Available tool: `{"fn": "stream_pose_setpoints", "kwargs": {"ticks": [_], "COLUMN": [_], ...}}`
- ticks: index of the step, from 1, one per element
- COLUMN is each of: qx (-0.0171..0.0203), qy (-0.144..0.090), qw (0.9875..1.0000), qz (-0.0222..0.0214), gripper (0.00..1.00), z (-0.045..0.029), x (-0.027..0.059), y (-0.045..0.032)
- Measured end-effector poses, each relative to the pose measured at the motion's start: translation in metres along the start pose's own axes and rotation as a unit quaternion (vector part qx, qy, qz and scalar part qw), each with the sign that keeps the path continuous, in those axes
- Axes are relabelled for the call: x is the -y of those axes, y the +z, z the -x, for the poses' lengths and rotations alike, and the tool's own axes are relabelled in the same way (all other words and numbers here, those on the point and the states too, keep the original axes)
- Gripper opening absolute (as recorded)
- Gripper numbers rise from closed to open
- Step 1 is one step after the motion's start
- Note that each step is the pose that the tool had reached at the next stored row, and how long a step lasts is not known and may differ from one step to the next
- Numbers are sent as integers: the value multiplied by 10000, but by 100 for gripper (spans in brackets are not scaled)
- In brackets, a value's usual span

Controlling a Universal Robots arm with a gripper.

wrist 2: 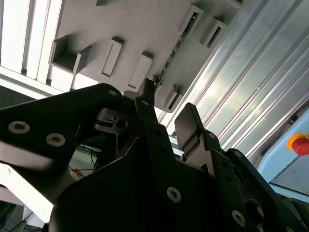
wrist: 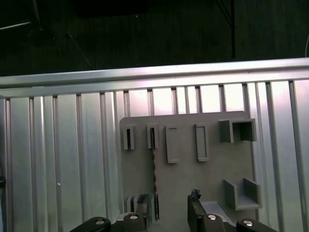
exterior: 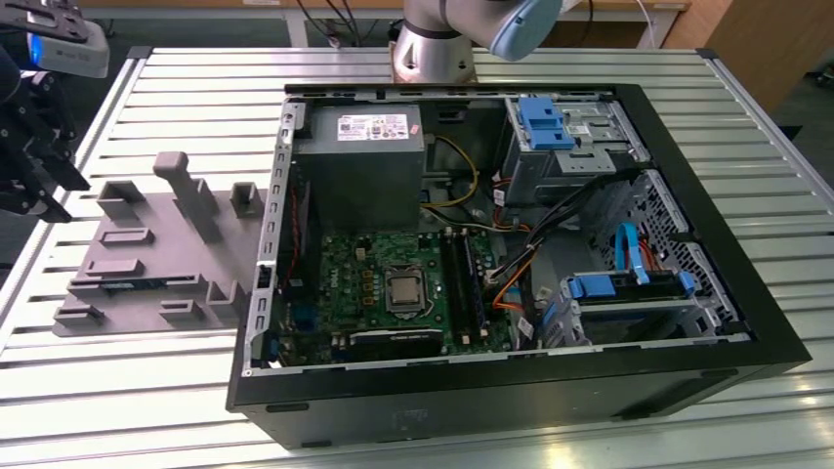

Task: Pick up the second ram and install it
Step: 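Pick up the second ram and move it above second insertion slot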

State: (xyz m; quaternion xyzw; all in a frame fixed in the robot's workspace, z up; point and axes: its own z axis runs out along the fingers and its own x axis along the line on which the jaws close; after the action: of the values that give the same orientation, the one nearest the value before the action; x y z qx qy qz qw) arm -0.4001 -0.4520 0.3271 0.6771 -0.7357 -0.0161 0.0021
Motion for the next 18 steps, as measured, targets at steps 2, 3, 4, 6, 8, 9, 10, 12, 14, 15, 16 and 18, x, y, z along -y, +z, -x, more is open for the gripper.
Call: {"fn": "stream_pose_setpoints", "kwargs": {"ticks": [2,3,4,6,8,9,10,12,14,15,16,18], "qx": [0,0,1,2,1,1,2,2,2,2,2,1], "qy": [0,0,0,1,0,-1,0,-1,-1,-1,-1,-1], "qw": [10000,10000,10000,10000,10000,10000,10000,10000,10000,10000,10000,10000], "qz": [-1,-2,-3,-6,-7,-8,-10,-11,-12,-12,-12,-12], "gripper": [45,45,45,45,45,45,45,45,45,45,45,45], "z": [0,0,0,0,-4,-7,-8,-11,-14,-16,-18,-20], "x": [0,0,0,-5,-18,-27,-34,-47,-61,-67,-72,-83], "y": [0,1,1,9,32,46,62,96,135,153,170,206]}}
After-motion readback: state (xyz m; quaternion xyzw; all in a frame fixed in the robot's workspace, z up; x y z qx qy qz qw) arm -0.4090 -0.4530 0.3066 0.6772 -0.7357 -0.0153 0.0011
